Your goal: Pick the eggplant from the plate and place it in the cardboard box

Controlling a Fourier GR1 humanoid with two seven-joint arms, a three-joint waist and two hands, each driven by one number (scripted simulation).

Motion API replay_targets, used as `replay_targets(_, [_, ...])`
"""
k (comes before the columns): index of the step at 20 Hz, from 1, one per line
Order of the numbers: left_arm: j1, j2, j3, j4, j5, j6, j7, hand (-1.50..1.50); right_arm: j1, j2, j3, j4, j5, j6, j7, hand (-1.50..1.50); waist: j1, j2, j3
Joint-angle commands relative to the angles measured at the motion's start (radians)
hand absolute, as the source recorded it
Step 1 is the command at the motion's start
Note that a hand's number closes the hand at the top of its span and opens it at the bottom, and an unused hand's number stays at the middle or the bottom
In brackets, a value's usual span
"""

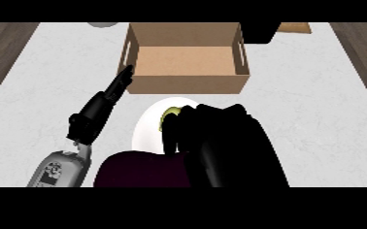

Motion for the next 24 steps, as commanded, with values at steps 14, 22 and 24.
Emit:
replay_targets(14, [-0.043, -0.037, 0.051, 0.006, -0.018, -0.041, 0.029, 0.00, -0.288, -0.007, -0.360, 0.567, -0.095, -0.207, -0.254, 1.50, 0.006, 0.004, 0.000])
replay_targets(22, [-0.049, -0.092, 0.022, 0.031, -0.071, -0.018, 0.028, 0.00, -0.380, 0.001, -0.334, 0.830, -0.028, -0.287, -0.321, 1.50, 0.005, 0.003, 0.000])
replay_targets(24, [-0.037, -0.076, 0.041, 0.017, -0.049, -0.042, 0.027, 0.00, -0.439, 0.001, -0.391, 0.963, -0.027, -0.330, -0.376, 1.50, 0.011, 0.005, 0.000])
